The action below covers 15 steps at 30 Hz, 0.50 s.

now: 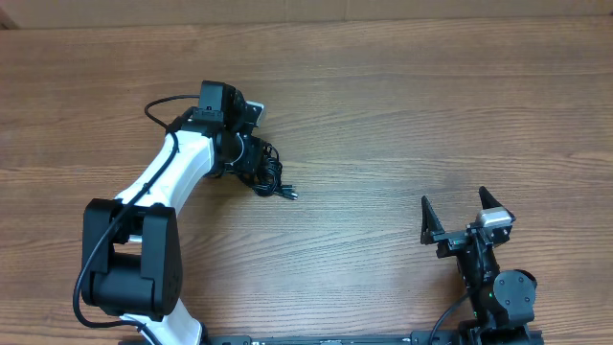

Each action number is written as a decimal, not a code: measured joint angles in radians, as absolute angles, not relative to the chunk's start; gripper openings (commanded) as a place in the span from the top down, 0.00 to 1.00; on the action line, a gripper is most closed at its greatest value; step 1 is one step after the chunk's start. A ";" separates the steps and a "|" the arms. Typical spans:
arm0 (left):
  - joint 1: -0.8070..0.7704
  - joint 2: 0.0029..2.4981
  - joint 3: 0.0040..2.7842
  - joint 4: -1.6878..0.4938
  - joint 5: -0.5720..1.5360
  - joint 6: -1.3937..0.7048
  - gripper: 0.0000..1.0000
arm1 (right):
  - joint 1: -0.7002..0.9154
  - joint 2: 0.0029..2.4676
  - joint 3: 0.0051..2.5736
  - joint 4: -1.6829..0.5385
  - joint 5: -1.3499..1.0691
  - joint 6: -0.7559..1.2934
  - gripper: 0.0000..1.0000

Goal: Untangle cables
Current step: 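Lower the left gripper onto the cable bundle and close on it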

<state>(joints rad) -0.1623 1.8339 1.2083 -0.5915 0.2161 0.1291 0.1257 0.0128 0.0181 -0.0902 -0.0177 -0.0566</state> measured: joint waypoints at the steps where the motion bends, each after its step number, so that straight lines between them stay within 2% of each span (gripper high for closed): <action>1: -0.163 1.834 1.208 -0.590 0.216 0.129 0.61 | 0.126 0.013 0.018 -0.090 -0.018 -0.056 0.00; 6: -0.164 1.834 1.208 -0.582 0.216 0.129 0.64 | 0.126 0.013 0.018 -0.091 -0.018 -0.056 0.00; 12: -0.164 1.834 1.206 -0.577 0.217 0.130 0.76 | 0.126 0.013 0.018 -0.090 -0.018 -0.057 0.00; 15: -0.164 1.834 1.205 -0.575 0.217 0.129 0.78 | 0.126 0.013 0.018 -0.090 -0.018 -0.056 0.00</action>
